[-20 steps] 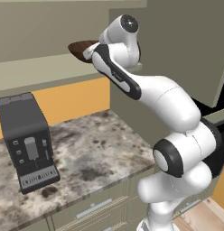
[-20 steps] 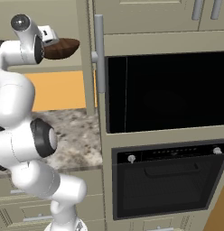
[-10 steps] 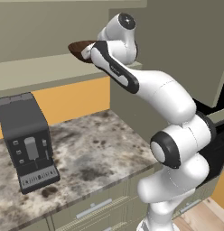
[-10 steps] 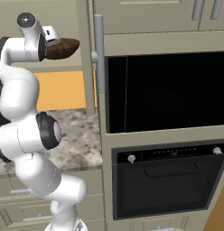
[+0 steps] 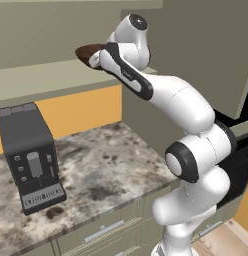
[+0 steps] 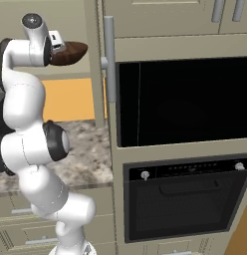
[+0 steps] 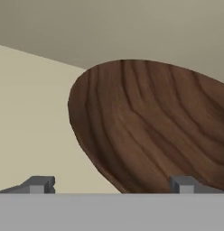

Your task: Move the bowls from the cabinet to the plates on the dining table.

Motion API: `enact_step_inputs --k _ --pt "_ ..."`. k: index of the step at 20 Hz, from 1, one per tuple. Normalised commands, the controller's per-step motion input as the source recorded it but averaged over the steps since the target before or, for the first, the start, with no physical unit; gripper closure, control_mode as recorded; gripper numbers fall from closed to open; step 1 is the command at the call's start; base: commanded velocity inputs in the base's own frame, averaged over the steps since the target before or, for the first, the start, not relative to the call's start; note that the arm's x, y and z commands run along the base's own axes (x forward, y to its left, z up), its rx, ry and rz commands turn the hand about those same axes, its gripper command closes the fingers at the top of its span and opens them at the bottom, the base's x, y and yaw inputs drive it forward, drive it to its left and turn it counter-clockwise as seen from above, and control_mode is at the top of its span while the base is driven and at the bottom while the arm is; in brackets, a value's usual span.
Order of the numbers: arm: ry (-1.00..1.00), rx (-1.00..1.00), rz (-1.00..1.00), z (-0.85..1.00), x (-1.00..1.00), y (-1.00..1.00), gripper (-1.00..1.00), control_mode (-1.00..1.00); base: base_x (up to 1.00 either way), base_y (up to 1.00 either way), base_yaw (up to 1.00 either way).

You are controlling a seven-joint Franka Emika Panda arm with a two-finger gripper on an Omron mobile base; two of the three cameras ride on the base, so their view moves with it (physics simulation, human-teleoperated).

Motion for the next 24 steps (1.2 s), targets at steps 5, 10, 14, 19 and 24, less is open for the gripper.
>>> enact_step_inputs --k 5,10,14,19,24 --pt "0.0 -0.01 0.01 -0.1 0.22 0.0 -1.0 -1.0 0.0 0.0 0.0" --pt "0.0 0.0 0.0 0.0 0.1 0.01 -1.0 -1.0 0.0 0.0 0.0" --pt "0.0 0.0 0.0 0.0 0.0 0.01 1.0 -1.0 0.0 0.0 0.0" --pt "0.0 0.0 0.0 0.0 0.0 0.0 1.0 -1.0 0.0 0.0 0.0" --pt "0.0 0.0 0.0 0.0 -0.07 0.01 1.0 -1.0 0.0 0.0 0.0"
